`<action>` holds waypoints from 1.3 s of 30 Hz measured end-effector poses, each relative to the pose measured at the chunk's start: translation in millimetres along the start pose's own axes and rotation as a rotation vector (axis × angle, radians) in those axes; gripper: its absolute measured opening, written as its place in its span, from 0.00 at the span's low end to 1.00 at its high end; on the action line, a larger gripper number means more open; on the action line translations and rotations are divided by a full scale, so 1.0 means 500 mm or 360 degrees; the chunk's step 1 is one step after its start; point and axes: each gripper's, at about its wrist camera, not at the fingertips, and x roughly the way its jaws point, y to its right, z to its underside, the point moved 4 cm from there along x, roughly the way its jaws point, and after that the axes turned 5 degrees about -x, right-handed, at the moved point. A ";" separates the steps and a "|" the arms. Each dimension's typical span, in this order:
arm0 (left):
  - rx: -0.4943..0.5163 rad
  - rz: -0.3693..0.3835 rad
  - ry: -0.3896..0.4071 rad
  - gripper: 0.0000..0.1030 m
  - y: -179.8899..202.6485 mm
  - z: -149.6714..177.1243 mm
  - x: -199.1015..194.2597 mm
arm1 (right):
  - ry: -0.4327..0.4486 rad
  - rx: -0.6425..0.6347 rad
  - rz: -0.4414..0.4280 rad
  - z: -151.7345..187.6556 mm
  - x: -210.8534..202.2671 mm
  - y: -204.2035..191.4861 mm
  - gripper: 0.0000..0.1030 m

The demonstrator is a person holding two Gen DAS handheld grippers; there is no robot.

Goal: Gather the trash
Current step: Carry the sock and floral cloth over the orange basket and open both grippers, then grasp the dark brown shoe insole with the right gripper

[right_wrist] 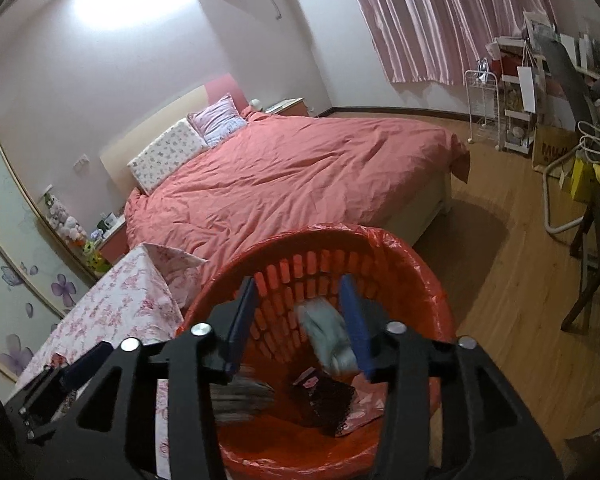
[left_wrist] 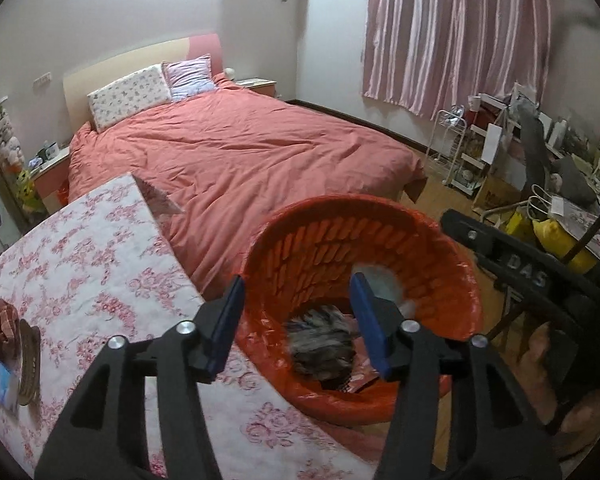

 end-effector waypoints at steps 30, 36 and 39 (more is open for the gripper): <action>-0.0262 -0.0748 -0.0033 0.85 -0.439 0.190 -0.203 | -0.0159 -0.0399 -0.0146 0.082 -0.035 -0.228 0.61; -0.0419 -0.0862 -0.0047 0.85 -0.559 0.238 -0.264 | -0.0253 -0.0553 -0.0263 0.141 -0.026 -0.349 0.61; -0.0492 -0.0924 -0.0043 0.85 -0.618 0.259 -0.296 | -0.0308 -0.0619 -0.0332 0.170 -0.018 -0.415 0.61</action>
